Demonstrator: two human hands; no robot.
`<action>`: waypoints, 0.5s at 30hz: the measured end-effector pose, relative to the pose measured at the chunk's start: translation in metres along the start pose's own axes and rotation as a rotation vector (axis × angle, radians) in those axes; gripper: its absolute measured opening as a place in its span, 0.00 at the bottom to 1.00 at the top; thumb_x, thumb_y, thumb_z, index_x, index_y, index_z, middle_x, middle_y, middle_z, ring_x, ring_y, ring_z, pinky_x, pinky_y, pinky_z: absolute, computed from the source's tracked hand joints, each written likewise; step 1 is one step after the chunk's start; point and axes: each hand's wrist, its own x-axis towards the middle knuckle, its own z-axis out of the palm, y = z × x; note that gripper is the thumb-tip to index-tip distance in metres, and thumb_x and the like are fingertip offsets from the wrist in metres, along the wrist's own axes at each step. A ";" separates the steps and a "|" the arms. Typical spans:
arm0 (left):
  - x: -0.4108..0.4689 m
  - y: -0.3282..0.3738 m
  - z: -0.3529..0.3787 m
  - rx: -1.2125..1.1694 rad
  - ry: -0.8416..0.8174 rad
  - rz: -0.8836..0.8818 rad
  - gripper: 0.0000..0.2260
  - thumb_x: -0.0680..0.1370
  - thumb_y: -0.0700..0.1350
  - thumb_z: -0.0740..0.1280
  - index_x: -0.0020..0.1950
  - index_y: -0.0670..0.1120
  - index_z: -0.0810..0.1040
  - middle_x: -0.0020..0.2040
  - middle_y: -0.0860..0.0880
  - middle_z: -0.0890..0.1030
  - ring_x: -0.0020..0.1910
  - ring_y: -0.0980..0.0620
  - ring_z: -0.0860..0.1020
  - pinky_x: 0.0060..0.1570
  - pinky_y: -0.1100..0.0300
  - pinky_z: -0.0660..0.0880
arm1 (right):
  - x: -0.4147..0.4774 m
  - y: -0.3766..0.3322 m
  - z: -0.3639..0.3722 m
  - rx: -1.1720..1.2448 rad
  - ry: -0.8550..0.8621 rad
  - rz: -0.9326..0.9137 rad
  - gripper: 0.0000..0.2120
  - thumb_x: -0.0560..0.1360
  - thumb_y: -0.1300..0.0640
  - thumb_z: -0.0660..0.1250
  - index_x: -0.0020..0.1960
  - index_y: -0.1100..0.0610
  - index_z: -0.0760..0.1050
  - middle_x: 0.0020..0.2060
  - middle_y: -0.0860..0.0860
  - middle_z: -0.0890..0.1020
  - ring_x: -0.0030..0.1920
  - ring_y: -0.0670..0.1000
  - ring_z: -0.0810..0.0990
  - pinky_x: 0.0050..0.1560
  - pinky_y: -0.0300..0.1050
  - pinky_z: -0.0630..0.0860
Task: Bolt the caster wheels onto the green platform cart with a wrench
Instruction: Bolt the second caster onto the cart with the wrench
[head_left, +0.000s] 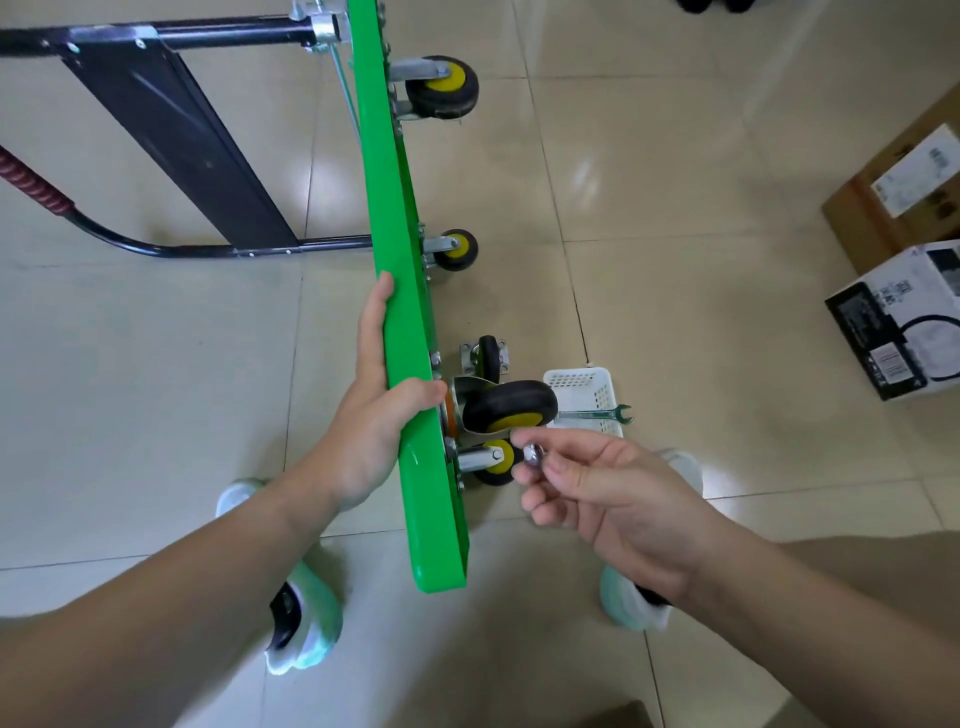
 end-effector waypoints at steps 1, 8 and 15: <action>0.000 0.000 0.000 0.003 -0.005 0.002 0.43 0.66 0.52 0.69 0.75 0.76 0.54 0.69 0.52 0.72 0.65 0.44 0.76 0.58 0.49 0.80 | 0.002 0.001 0.000 -0.026 0.014 0.001 0.13 0.70 0.64 0.68 0.54 0.62 0.82 0.40 0.59 0.82 0.36 0.52 0.81 0.37 0.41 0.80; 0.001 -0.004 -0.001 0.001 0.013 0.008 0.42 0.68 0.49 0.68 0.77 0.74 0.55 0.74 0.54 0.71 0.66 0.42 0.75 0.65 0.35 0.73 | 0.033 0.029 0.004 -0.169 0.277 0.031 0.08 0.78 0.65 0.68 0.52 0.56 0.84 0.40 0.51 0.85 0.42 0.50 0.79 0.45 0.44 0.76; 0.001 -0.010 -0.002 -0.001 0.024 0.027 0.43 0.69 0.46 0.68 0.79 0.70 0.56 0.76 0.54 0.70 0.73 0.41 0.72 0.71 0.30 0.68 | 0.058 0.052 0.006 -0.211 0.336 0.091 0.04 0.75 0.60 0.72 0.48 0.58 0.84 0.41 0.54 0.86 0.40 0.53 0.81 0.45 0.47 0.77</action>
